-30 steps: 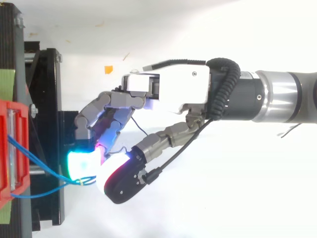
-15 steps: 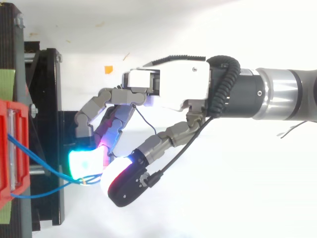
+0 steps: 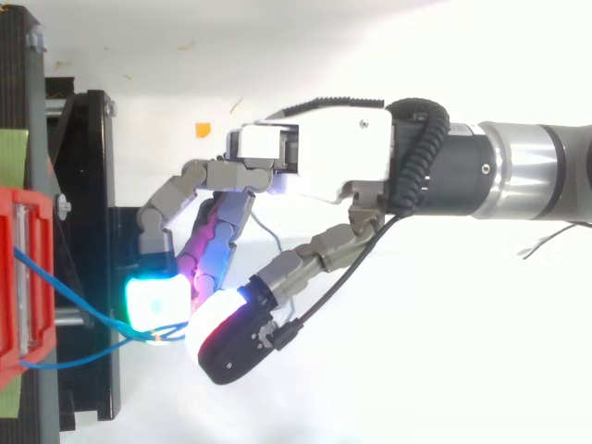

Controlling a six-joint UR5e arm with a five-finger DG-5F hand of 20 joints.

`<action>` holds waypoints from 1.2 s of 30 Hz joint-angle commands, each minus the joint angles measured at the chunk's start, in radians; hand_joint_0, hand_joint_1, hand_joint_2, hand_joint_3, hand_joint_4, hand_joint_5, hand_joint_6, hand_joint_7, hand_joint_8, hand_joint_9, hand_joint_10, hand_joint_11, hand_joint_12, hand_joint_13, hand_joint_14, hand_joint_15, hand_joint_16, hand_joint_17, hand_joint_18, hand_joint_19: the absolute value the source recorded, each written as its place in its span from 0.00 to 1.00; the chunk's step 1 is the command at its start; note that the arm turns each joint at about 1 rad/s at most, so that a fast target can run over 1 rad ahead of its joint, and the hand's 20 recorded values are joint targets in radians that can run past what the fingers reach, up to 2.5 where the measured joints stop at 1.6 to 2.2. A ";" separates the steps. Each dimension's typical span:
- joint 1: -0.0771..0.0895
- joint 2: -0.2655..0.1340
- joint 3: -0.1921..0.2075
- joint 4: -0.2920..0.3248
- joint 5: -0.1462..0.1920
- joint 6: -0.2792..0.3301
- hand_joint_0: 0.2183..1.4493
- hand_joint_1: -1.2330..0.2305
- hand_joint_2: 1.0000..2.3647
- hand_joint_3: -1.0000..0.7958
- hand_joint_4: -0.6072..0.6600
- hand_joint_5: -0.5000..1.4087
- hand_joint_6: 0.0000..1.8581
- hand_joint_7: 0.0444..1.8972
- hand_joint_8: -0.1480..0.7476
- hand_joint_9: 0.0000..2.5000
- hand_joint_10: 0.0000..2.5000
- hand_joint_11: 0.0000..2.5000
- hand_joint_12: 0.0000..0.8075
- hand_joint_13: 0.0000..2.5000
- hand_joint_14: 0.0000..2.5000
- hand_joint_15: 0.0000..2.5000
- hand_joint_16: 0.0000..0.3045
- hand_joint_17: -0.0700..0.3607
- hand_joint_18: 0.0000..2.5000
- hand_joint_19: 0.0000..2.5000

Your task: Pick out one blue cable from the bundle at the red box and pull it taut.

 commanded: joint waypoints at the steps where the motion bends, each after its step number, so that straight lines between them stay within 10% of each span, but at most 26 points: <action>1: 0.001 0.000 0.007 -0.005 0.000 0.003 0.29 0.35 0.01 0.40 0.54 0.21 0.49 0.47 0.52 0.52 0.01 0.23 0.48 0.38 0.01 0.19 0.18 0.44 0.33 0.24; 10: -0.001 0.001 0.007 -0.009 0.000 0.032 0.28 0.40 0.01 0.41 0.55 0.21 0.49 0.47 0.53 0.51 0.01 0.23 0.50 0.38 0.01 0.19 0.18 0.45 0.33 0.24; 24: 0.001 0.000 0.009 -0.014 0.009 0.259 0.28 0.41 0.01 0.39 0.56 0.21 0.49 0.49 0.51 0.50 0.01 0.23 0.46 0.37 0.01 0.20 0.16 0.42 0.30 0.26; 36: -0.001 0.001 0.009 -0.017 0.002 0.278 0.29 0.48 0.01 0.35 0.55 0.21 0.48 0.48 0.50 0.50 0.01 0.23 0.45 0.37 0.01 0.20 0.15 0.41 0.30 0.26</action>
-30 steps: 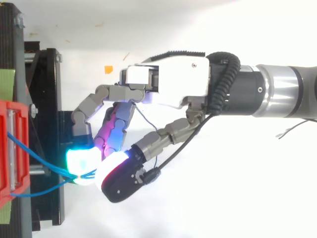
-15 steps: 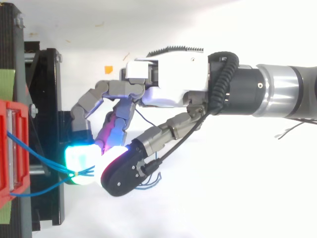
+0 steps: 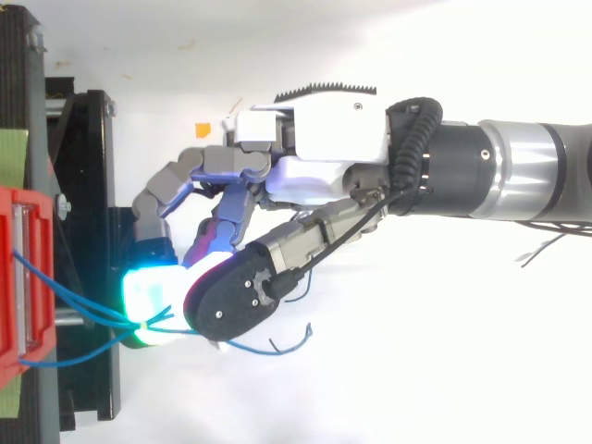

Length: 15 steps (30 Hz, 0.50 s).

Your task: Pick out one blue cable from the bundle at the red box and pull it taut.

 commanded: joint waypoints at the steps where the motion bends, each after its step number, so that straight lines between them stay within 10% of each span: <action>1: 0.000 0.000 0.000 -0.005 -0.001 -0.001 0.29 0.48 0.01 0.34 0.56 0.21 0.47 0.48 0.50 0.50 0.01 0.23 0.45 0.37 0.01 0.20 0.15 0.41 0.30 0.26; 15: -0.002 0.000 0.000 -0.015 -0.001 -0.001 0.23 0.46 0.00 0.28 0.57 0.22 0.46 0.48 0.51 0.51 0.01 0.22 0.47 0.38 0.01 0.20 0.17 0.43 0.31 0.25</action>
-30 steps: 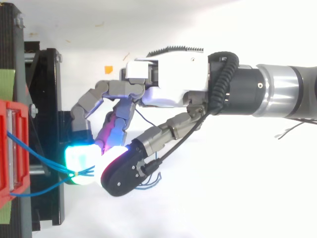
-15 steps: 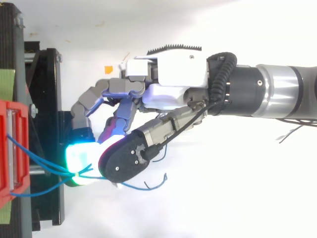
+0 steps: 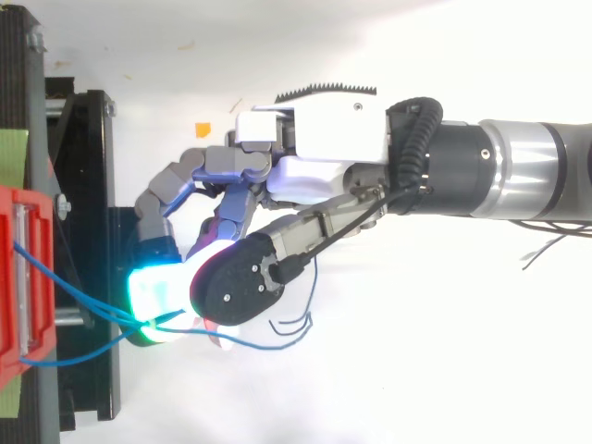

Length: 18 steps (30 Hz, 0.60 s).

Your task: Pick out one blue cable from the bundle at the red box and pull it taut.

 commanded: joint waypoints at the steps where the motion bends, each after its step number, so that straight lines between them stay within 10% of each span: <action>1: 0.000 0.000 0.000 -0.001 -0.001 0.000 0.22 0.45 0.00 0.28 0.57 0.22 0.46 0.49 0.52 0.51 0.01 0.22 0.48 0.38 0.01 0.20 0.17 0.44 0.32 0.25; 18: 0.000 0.000 0.000 -0.002 0.001 0.000 0.24 0.33 0.00 0.28 0.56 0.21 0.45 0.48 0.49 0.51 0.01 0.23 0.45 0.39 0.01 0.20 0.16 0.42 0.32 0.25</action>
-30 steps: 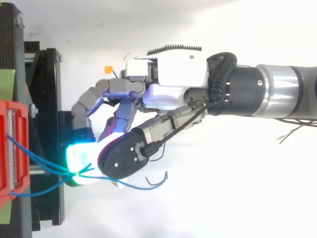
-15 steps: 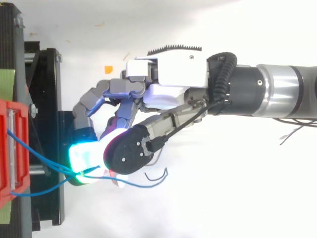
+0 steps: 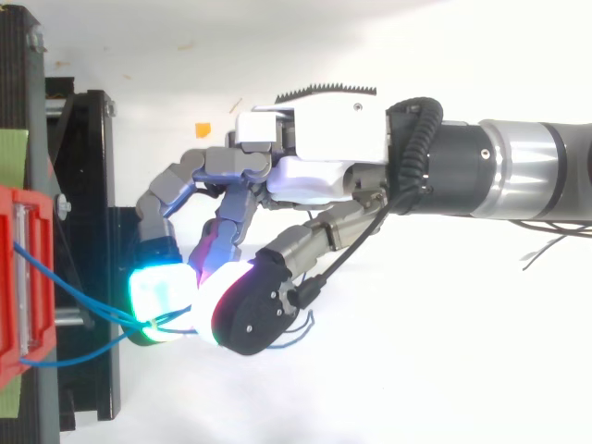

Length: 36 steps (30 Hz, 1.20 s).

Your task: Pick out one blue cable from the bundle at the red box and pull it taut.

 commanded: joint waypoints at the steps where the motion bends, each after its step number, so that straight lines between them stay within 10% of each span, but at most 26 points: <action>1: 0.000 0.000 0.000 0.001 0.001 0.000 0.27 0.32 0.00 0.28 0.56 0.21 0.45 0.49 0.48 0.50 0.01 0.23 0.43 0.39 0.01 0.20 0.15 0.41 0.31 0.26; 18: 0.000 0.001 0.000 0.001 0.001 0.002 0.29 0.29 0.01 0.49 0.51 0.23 0.48 0.49 0.53 0.54 0.01 0.23 0.48 0.41 0.01 0.19 0.18 0.45 0.35 0.24; 36: -0.003 0.001 0.000 0.000 0.000 -0.014 0.29 0.39 0.00 0.28 0.55 0.22 0.47 0.50 0.48 0.52 0.01 0.23 0.43 0.39 0.01 0.21 0.15 0.40 0.31 0.26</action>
